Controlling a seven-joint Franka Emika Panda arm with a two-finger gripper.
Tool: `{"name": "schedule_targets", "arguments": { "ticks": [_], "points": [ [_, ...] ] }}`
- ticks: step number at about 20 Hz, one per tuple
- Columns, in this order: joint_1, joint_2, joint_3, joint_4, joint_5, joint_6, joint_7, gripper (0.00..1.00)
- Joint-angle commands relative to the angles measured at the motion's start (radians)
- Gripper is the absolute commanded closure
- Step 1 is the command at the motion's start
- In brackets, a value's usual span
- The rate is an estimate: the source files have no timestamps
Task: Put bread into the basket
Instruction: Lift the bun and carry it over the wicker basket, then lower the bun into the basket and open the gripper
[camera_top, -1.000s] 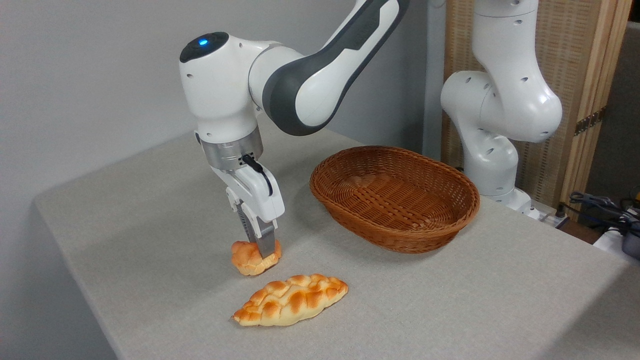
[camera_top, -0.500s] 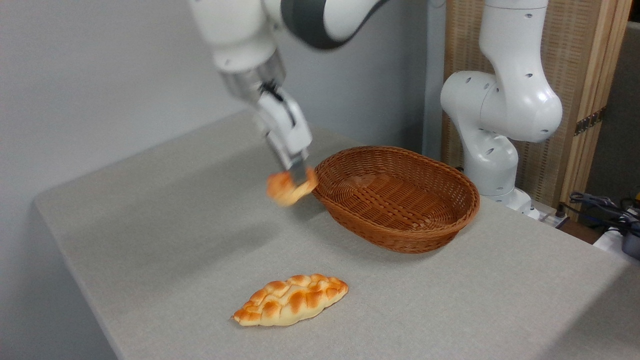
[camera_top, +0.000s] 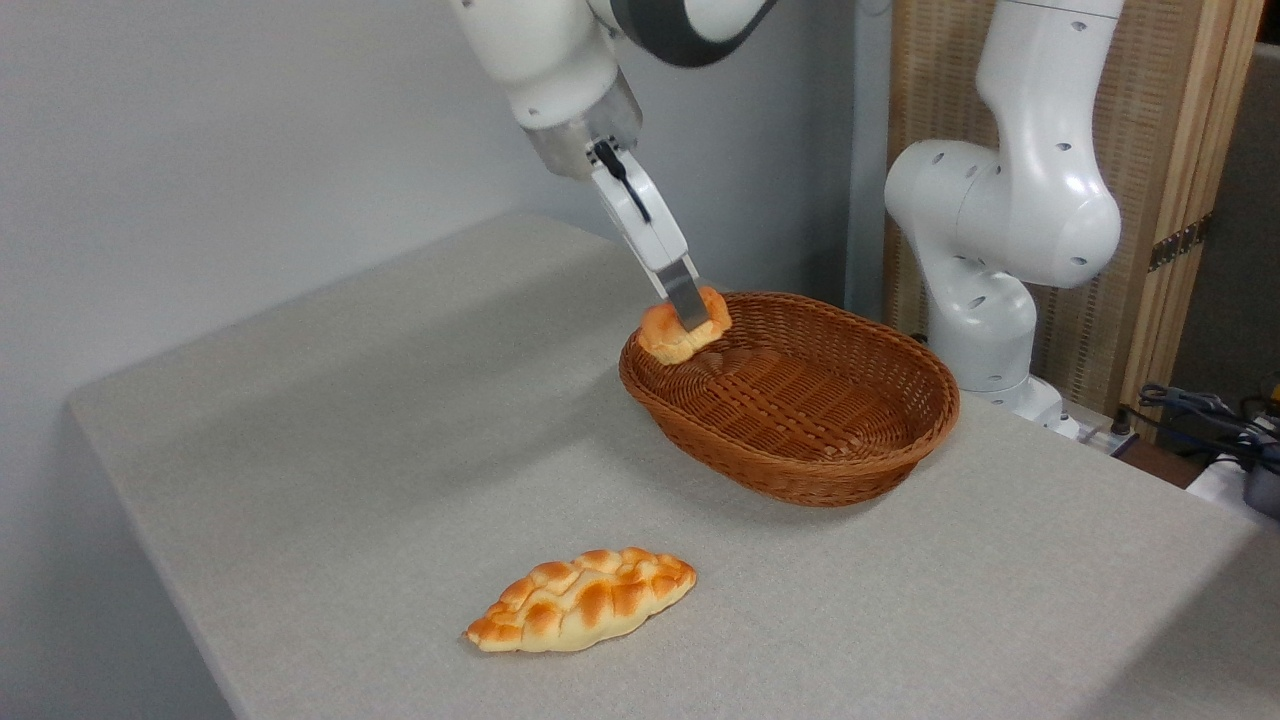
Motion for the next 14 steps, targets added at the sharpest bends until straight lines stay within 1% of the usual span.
{"name": "schedule_targets", "arguments": {
  "ticks": [1,3,4,5,6,9,11,14],
  "points": [
    [-0.075,-0.038,0.017,-0.120,0.042,0.079,0.018,0.56],
    [-0.079,-0.032,0.017,-0.137,0.042,0.107,0.018,0.22],
    [-0.081,-0.029,0.017,-0.137,0.042,0.109,0.018,0.16],
    [-0.084,-0.027,0.017,-0.147,0.042,0.116,0.018,0.07],
    [-0.087,-0.027,0.017,-0.149,0.042,0.118,0.018,0.01],
    [-0.092,-0.023,0.015,-0.149,0.030,0.121,0.018,0.00],
    [-0.104,-0.020,0.015,-0.146,0.026,0.119,0.018,0.00],
    [-0.104,-0.021,0.015,-0.143,0.026,0.119,0.018,0.00]
  ]
}}
